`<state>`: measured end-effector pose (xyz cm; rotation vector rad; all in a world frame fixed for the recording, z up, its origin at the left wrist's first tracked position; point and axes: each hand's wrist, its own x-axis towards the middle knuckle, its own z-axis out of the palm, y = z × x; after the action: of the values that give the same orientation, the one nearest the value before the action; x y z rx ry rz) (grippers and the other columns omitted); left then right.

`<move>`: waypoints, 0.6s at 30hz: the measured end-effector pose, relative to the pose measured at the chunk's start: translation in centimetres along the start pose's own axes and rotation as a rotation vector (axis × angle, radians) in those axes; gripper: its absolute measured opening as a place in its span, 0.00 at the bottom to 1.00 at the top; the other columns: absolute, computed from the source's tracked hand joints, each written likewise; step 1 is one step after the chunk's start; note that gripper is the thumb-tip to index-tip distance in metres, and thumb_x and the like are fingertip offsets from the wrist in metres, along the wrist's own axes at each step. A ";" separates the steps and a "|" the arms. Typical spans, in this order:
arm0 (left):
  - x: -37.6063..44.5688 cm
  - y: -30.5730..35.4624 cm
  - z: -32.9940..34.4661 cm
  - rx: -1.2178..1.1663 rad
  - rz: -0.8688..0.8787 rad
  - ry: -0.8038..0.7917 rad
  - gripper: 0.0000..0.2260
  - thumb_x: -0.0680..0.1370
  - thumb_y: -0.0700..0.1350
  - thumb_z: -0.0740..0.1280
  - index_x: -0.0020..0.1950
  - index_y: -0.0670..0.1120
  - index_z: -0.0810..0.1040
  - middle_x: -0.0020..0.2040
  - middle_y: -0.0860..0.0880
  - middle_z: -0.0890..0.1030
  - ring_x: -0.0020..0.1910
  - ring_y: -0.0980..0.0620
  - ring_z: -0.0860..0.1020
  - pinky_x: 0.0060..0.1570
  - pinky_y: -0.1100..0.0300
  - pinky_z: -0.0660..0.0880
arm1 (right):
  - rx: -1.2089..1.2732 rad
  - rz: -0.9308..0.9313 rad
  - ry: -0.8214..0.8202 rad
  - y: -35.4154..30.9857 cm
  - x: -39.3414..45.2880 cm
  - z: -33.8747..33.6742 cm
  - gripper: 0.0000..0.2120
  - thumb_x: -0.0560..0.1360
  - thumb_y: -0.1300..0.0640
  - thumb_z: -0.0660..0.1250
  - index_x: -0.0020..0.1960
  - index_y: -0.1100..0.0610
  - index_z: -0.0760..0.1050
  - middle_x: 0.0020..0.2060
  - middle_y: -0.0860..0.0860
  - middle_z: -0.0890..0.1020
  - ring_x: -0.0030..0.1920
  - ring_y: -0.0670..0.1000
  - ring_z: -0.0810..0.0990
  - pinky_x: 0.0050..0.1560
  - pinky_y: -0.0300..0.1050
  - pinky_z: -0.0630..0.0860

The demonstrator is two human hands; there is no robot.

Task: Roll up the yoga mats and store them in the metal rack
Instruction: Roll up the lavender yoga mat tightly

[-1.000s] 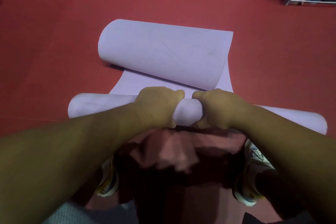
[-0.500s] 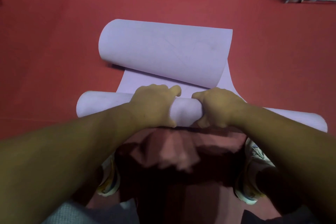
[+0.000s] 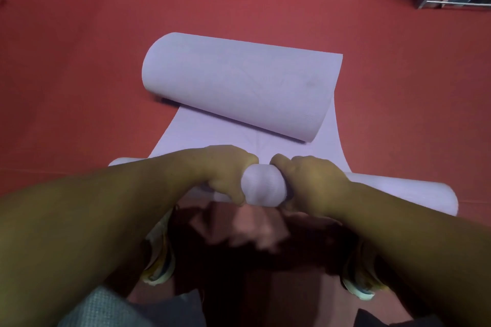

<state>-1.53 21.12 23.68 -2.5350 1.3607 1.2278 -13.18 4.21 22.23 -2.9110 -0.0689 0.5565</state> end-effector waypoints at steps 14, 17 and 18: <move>-0.2 0.8 2.3 0.166 -0.061 0.332 0.25 0.67 0.63 0.74 0.56 0.56 0.67 0.44 0.56 0.76 0.43 0.50 0.76 0.41 0.54 0.72 | 0.031 -0.030 -0.052 0.5 0.3 -1.3 0.27 0.66 0.39 0.75 0.57 0.45 0.66 0.44 0.44 0.77 0.45 0.54 0.78 0.47 0.50 0.77; -0.2 0.2 1.7 0.026 -0.030 0.197 0.23 0.66 0.62 0.76 0.53 0.59 0.68 0.46 0.58 0.78 0.45 0.53 0.75 0.43 0.56 0.73 | -0.049 -0.015 -0.037 -0.2 0.1 -0.5 0.33 0.63 0.38 0.75 0.61 0.44 0.63 0.47 0.47 0.76 0.46 0.55 0.78 0.48 0.51 0.75; -0.2 0.0 1.5 -0.018 -0.015 0.155 0.23 0.65 0.61 0.77 0.53 0.60 0.69 0.47 0.58 0.78 0.46 0.54 0.76 0.44 0.56 0.74 | -0.042 -0.012 -0.048 -0.3 0.0 -0.3 0.33 0.63 0.39 0.76 0.61 0.45 0.63 0.46 0.47 0.76 0.44 0.55 0.78 0.46 0.51 0.77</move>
<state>-2.57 21.83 22.77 -2.6979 1.3609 1.0661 -13.06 4.48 22.55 -2.9356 -0.1061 0.6299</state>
